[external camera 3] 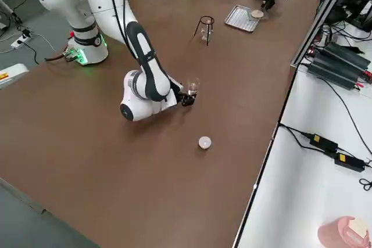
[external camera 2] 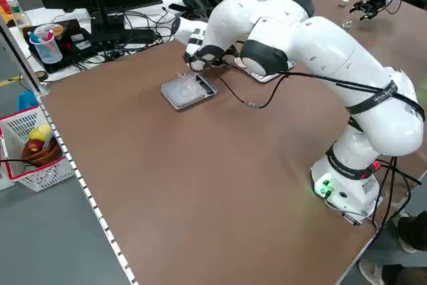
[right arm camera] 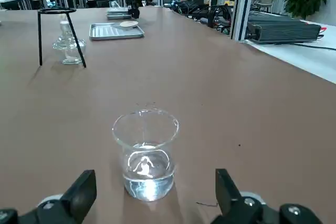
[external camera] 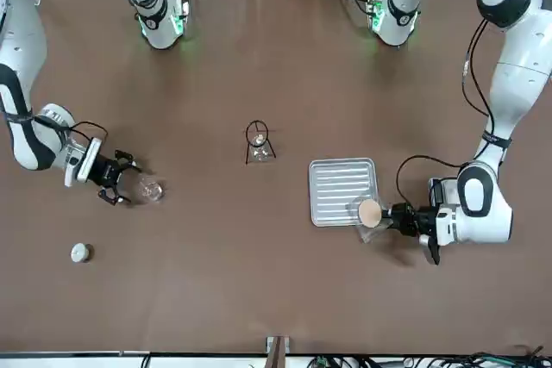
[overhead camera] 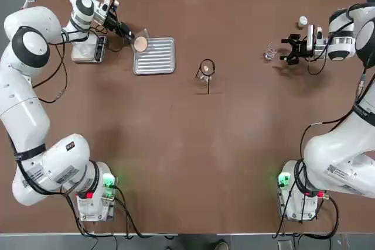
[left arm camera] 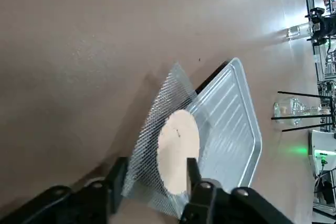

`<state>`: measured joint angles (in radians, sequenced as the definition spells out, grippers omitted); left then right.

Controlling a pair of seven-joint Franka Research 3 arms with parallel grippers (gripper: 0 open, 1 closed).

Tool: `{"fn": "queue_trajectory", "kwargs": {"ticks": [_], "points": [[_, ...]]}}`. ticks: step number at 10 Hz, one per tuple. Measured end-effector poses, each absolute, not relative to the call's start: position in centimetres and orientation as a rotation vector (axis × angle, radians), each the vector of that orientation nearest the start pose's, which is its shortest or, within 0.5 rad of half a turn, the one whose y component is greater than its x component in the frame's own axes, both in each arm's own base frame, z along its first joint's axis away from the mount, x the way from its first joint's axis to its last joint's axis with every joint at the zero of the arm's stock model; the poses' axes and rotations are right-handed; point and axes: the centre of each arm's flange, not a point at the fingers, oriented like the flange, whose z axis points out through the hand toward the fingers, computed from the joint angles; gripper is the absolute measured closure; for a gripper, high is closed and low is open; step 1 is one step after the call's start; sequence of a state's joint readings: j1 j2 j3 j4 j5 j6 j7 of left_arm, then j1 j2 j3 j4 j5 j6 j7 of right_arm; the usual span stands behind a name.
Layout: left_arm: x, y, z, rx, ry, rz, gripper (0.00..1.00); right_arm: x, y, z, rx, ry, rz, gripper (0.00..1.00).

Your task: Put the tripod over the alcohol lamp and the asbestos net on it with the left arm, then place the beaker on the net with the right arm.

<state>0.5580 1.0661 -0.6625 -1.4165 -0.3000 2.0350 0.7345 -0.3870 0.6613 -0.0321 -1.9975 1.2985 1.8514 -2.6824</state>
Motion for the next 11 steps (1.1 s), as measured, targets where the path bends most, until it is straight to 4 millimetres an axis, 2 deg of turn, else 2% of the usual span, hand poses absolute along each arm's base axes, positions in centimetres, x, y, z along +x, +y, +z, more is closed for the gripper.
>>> {"fn": "queue_trajectory", "kwargs": {"ticks": [3,7,11], "points": [[69.4,-0.5,14.4,2.191,-0.507,0.018,0.6,53.3,-14.4,11.9,-1.729,-1.308,-1.221,0.0],[69.4,-0.7,14.3,2.19,-0.511,0.011,0.64,54.0,-14.2,12.1,-1.745,-1.313,-1.232,0.0],[69.3,-0.9,14.3,2.188,-0.515,0.006,0.89,54.5,-12.9,12.0,-1.733,-1.322,-1.236,0.0]]}}
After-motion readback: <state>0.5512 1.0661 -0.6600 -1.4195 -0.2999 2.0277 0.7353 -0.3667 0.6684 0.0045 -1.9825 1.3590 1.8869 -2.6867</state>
